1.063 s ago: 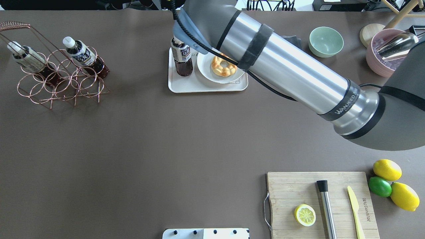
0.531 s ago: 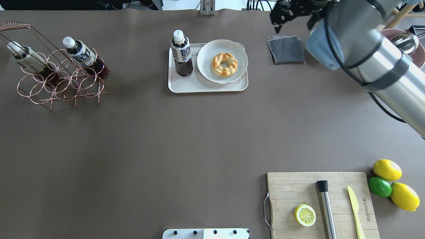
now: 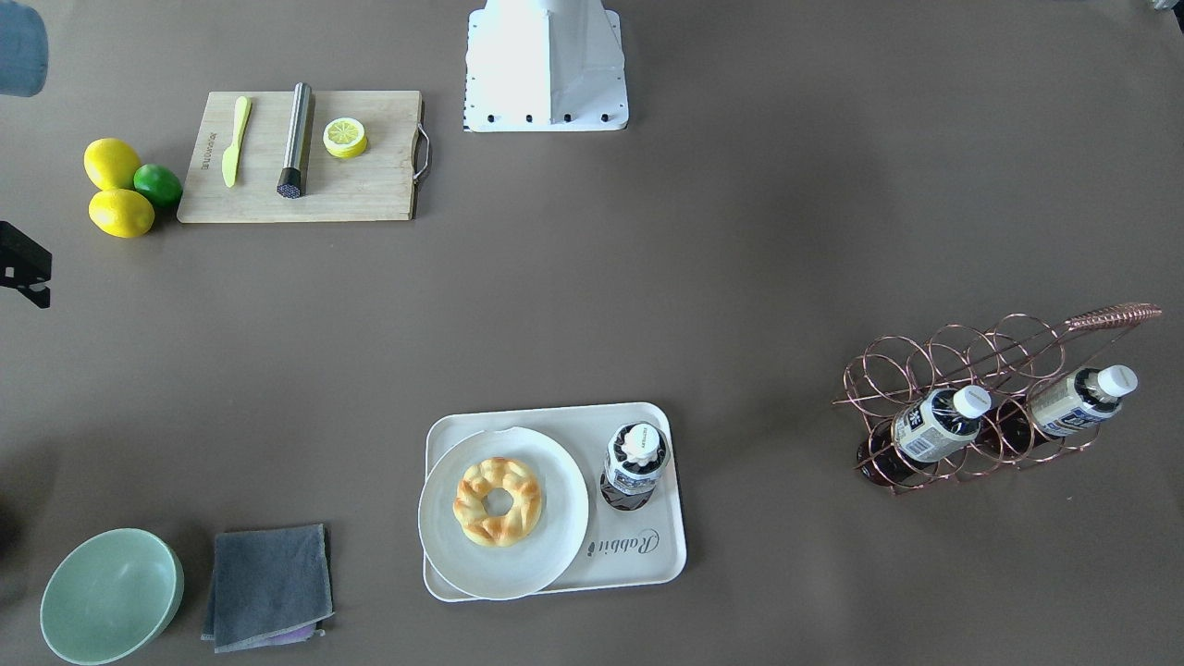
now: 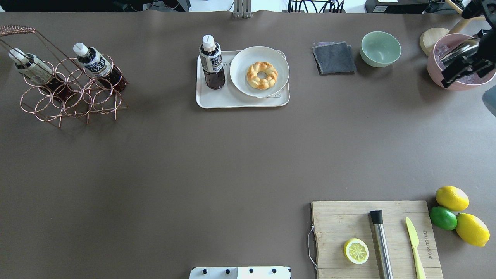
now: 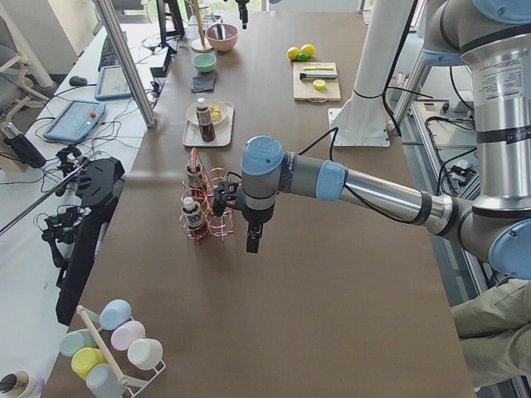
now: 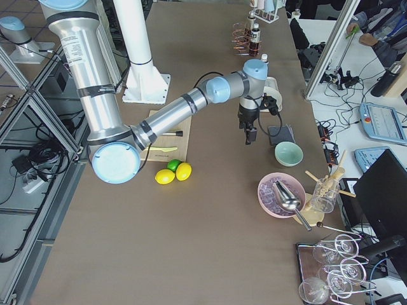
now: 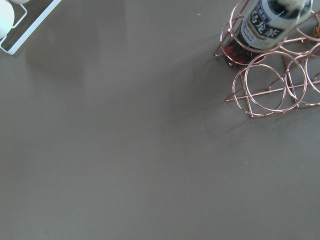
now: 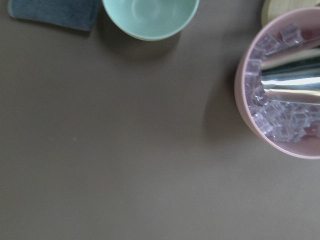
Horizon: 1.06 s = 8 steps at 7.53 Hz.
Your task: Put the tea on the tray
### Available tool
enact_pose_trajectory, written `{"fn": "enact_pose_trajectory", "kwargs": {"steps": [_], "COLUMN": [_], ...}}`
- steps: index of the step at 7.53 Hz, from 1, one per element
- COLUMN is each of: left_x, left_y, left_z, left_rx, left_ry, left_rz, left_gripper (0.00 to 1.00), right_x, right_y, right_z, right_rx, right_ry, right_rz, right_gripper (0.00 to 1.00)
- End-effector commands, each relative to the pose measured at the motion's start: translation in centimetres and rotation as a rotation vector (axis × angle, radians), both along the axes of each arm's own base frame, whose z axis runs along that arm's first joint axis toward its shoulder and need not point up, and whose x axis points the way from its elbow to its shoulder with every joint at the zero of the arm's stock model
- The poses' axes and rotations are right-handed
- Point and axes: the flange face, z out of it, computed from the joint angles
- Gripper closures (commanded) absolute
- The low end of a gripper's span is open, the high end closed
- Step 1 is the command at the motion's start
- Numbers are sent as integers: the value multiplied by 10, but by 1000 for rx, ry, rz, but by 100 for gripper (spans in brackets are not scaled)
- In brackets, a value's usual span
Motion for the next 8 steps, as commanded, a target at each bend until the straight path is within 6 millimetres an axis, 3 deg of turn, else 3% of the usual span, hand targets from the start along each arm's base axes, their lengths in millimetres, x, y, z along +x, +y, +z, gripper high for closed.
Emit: {"fn": "enact_pose_trajectory", "kwargs": {"steps": [1,2,4,6,8], "left_x": [-7,-8,-6,-5,-4], "left_y": [13,13,10,9,8], "left_z": [22,22,18,25,46], "left_rx": [-21,-27,-79,-99,-133], "left_ry": [-47,-60,-46,-44,-47], "left_rz": [36,26,-38,-43,-35], "left_gripper": [3,3,3,3,3], "right_x": [81,105,134,143,143], "right_y": [13,10,22,24,28], "right_z": [134,169,198,198,198], "right_rx": [-79,-140,-162,-140,-143], "right_ry": [45,29,-39,-42,-58], "right_rz": [-19,1,-4,-16,-15], "right_gripper": [1,1,1,1,1]}}
